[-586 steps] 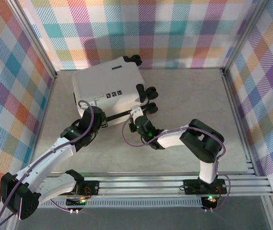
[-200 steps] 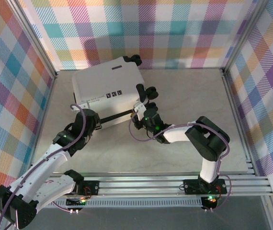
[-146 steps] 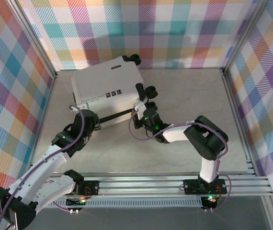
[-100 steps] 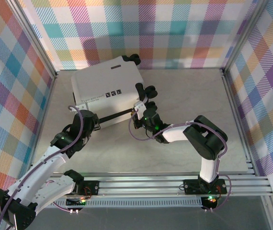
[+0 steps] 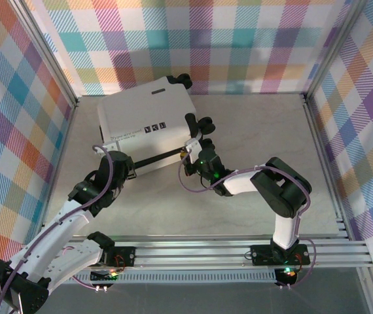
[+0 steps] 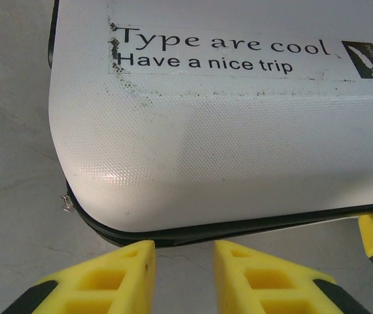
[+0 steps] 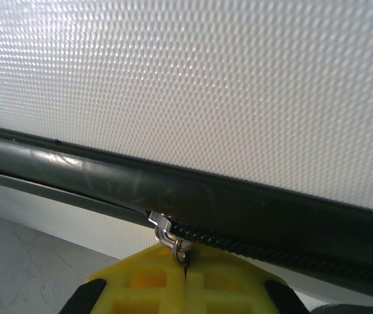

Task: Pack the luggage

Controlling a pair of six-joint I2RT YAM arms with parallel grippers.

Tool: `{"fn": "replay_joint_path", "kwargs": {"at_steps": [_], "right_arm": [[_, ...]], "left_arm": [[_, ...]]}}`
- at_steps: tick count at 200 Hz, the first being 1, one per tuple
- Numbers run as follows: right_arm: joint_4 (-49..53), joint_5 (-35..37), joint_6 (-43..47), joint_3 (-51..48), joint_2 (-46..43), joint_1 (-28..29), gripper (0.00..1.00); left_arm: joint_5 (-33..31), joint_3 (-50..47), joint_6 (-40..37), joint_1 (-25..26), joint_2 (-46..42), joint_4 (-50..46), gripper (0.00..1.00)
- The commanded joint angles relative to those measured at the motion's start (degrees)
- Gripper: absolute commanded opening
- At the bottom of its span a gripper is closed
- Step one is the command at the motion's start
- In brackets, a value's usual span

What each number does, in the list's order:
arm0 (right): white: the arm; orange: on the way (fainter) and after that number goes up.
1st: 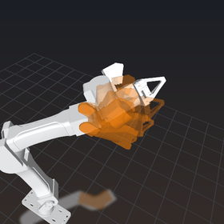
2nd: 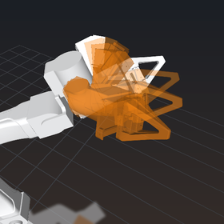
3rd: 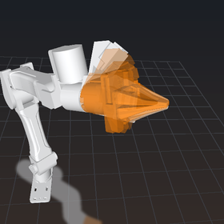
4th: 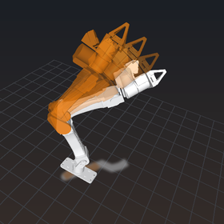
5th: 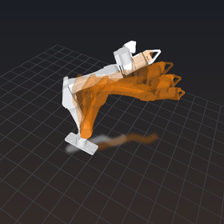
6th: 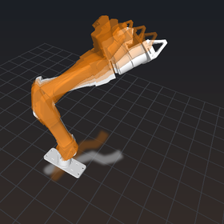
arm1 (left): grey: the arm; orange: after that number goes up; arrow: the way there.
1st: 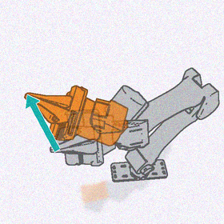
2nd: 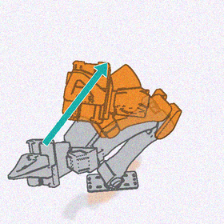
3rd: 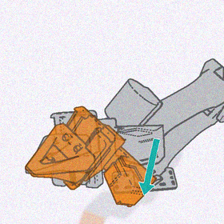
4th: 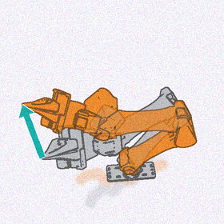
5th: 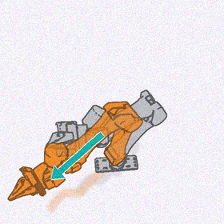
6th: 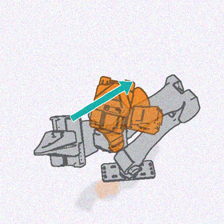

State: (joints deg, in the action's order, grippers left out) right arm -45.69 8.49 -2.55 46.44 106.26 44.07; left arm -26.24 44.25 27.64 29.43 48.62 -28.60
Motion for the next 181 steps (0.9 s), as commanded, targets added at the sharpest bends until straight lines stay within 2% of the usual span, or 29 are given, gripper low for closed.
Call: {"fn": "replay_joint_path", "kwargs": {"at_steps": [1, 64, 96, 117, 136, 167, 181], "right_arm": [[-1.7, 2.8, -1.1, -1.3, -1.6, -2.7, 0.0], [-0.4, 3.7, -3.3, -1.3, -1.8, -4.5, 0.0], [4.8, 5.7, -5.2, 0.2, -2.5, -6.2, 0.0], [7.1, 5.4, -5.0, 0.2, -3.7, -6.3, 0.0], [11.4, 8.5, -5.3, 0.9, -4.3, -6.6, 0.0], [19.6, 12.6, -9.5, 3.2, -5.0, -8.3, 0.0], [18.7, 9.9, -8.9, 2.5, -5.7, -8.3, 0.0]], "left_arm": [[-1.1, -0.8, -0.1, -0.6, -0.8, -1.4, 0.29], [-2.0, -0.7, -0.3, -0.6, -1.2, -2.0, 0.3], [-3.2, -0.8, -0.7, -0.8, 0.1, -1.5, 0.3], [-1.8, -0.7, -0.3, -0.8, 0.8, -1.3, 0.29], [0.2, -1.5, -0.4, -0.8, -0.3, 0.1, 0.29], [-0.9, -0.5, -1.1, -0.8, 0.6, -0.6, 0.29], [0.6, -0.4, -1.5, -0.8, 0.9, 0.4, 0.29]]}}
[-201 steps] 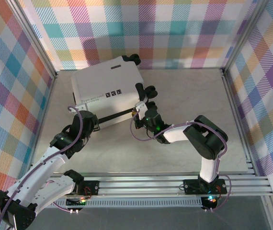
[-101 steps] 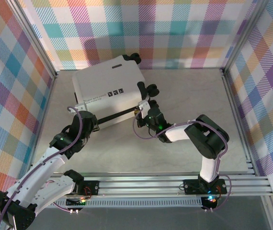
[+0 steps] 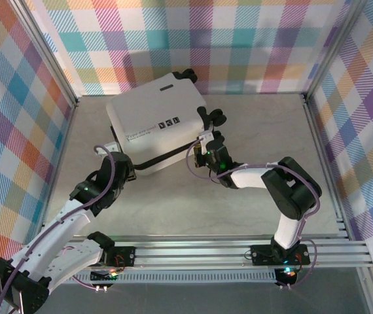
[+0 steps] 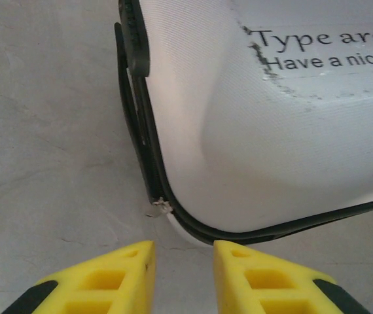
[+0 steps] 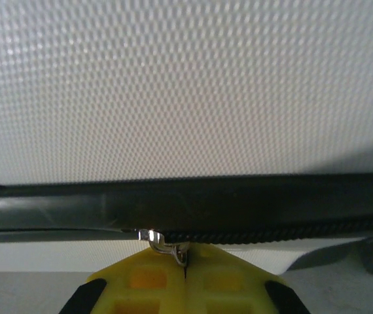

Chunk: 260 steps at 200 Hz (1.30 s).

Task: Pack the luggage

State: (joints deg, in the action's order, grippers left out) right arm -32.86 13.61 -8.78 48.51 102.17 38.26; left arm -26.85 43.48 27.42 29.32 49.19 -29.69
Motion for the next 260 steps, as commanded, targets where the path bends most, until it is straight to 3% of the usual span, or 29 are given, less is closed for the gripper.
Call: {"fn": "replay_joint_path", "kwargs": {"at_steps": [1, 38, 100, 116, 139, 173, 260], "right_arm": [[5.6, 4.7, -2.7, 0.3, -1.7, -2.4, 0.0], [4.8, 4.5, 0.4, -0.2, -3.2, 1.1, 0.0], [3.8, 5.9, 0.7, -3.1, -7.5, 6.3, 0.0], [3.4, 6.3, 0.5, -4.2, -8.4, 7.8, 0.0], [3.2, 7.7, -0.8, -5.9, -9.4, 8.1, 0.0], [5.2, 8.0, -2.5, -7.9, -10.4, 3.7, 0.0], [9.3, 3.5, -0.9, -8.0, -12.1, -8.1, 0.0]], "left_arm": [[1.4, 0.4, -1.3, -0.7, 0.4, 1.6, 0.29], [10.4, 1.8, -2.5, 0.3, 2.9, 7.7, 0.29], [18.2, 6.7, -5.0, 7.5, 12.9, 17.9, 0.3], [17.9, 6.8, -4.9, 8.0, 15.6, 19.4, 0.29], [11.8, 7.0, -4.9, 7.7, 18.4, 18.0, 0.29], [6.8, 7.1, -3.5, 4.0, 19.3, 14.2, 0.29], [7.6, 5.8, -4.9, -7.3, 23.4, 15.0, 0.28]]}}
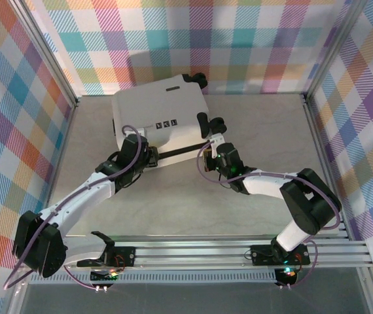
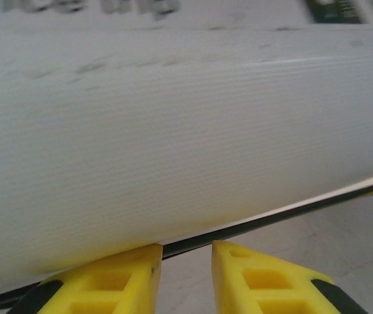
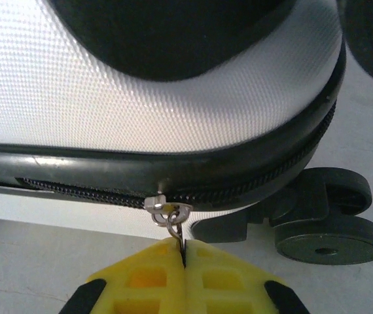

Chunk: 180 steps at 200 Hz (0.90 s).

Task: Pack the luggage

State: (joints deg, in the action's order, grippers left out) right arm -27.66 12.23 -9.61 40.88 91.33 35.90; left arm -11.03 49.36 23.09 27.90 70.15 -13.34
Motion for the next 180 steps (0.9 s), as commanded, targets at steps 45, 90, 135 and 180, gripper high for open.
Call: {"fn": "replay_joint_path", "kwargs": {"at_steps": [45, 90, 135, 180], "right_arm": [[1.2, -2.5, 2.9, -1.5, -1.9, -3.2, 0.0], [-1.7, 1.0, 2.4, -2.9, -1.1, 4.9, 0.0], [-2.1, 5.4, 1.5, -5.0, -2.3, 6.4, 0.0], [-3.4, 3.4, 1.9, -6.3, -4.0, 6.7, 0.0]], "left_arm": [[-6.8, 6.0, -3.1, -10.5, 6.1, -1.4, 0.27], [-1.2, 11.0, -2.8, -5.8, 0.8, -2.2, 0.3], [4.6, 24.2, -5.5, 2.2, 6.6, -7.1, 0.38], [13.0, 42.4, -9.4, 7.5, 23.0, -9.3, 0.4]]}}
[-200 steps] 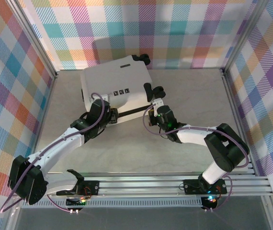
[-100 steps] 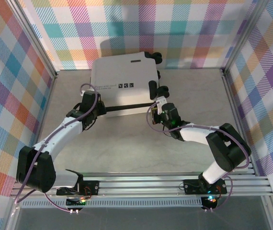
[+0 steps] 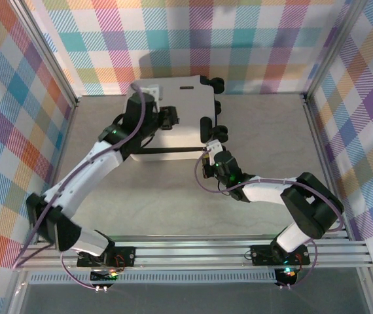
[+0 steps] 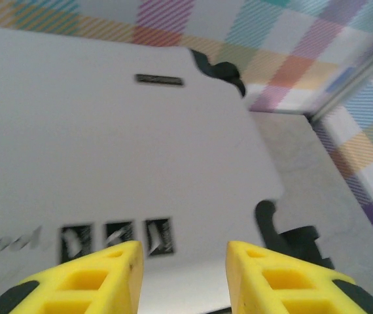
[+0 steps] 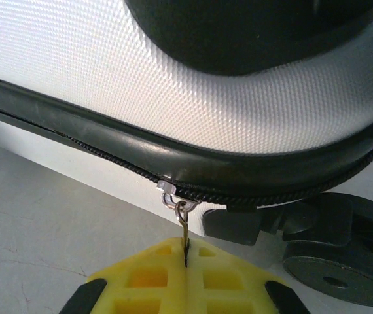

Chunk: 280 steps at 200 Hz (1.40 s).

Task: Pack the luggage

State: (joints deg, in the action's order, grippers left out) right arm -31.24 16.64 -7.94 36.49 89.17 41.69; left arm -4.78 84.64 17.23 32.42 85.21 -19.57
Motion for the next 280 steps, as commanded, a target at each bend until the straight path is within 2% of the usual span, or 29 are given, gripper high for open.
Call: {"fn": "replay_joint_path", "kwargs": {"at_steps": [1, 18, 32, 56, 108, 166, 176, 212, 280], "right_arm": [[0.1, -1.0, 0.3, -2.0, -1.8, 1.0, 0.0], [-0.4, -0.5, 0.8, -2.4, -1.8, 1.8, 0.0], [-0.8, -0.4, 0.8, -2.8, -2.2, 2.0, 0.0], [-1.4, -0.3, 0.9, -4.1, -3.3, 2.0, 0.0], [-1.0, -0.4, 1.7, -6.1, -5.7, 2.0, 0.0], [-1.5, -0.4, 1.8, -6.5, -5.3, 2.0, 0.0], [-0.8, 0.6, 1.4, -6.3, -5.1, 2.0, 0.0], [2.4, 2.8, -1.9, -7.0, -6.9, -1.2, 0.0], [10.3, 5.0, -3.3, -5.2, -9.8, -8.4, 0.0]], "left_arm": [[6.9, 7.7, -3.7, 3.2, 8.3, -3.2, 0.4], [11.6, 18.0, -6.2, 5.8, 16.5, -7.4, 0.41], [10.8, 25.7, -8.4, 8.0, 22.1, -11.7, 0.42], [13.4, 37.6, -11.4, 10.0, 30.7, -18.9, 0.43], [11.3, 53.1, -14.9, 12.3, 42.1, -31.8, 0.44], [19.6, 53.3, -14.7, 13.5, 44.9, -32.8, 0.45], [18.5, 53.6, -14.0, 13.7, 45.6, -33.1, 0.45], [8.2, 53.5, -11.9, 13.5, 47.3, -37.5, 0.43], [4.8, 38.2, -9.1, 12.1, 40.0, -31.8, 0.41]]}}
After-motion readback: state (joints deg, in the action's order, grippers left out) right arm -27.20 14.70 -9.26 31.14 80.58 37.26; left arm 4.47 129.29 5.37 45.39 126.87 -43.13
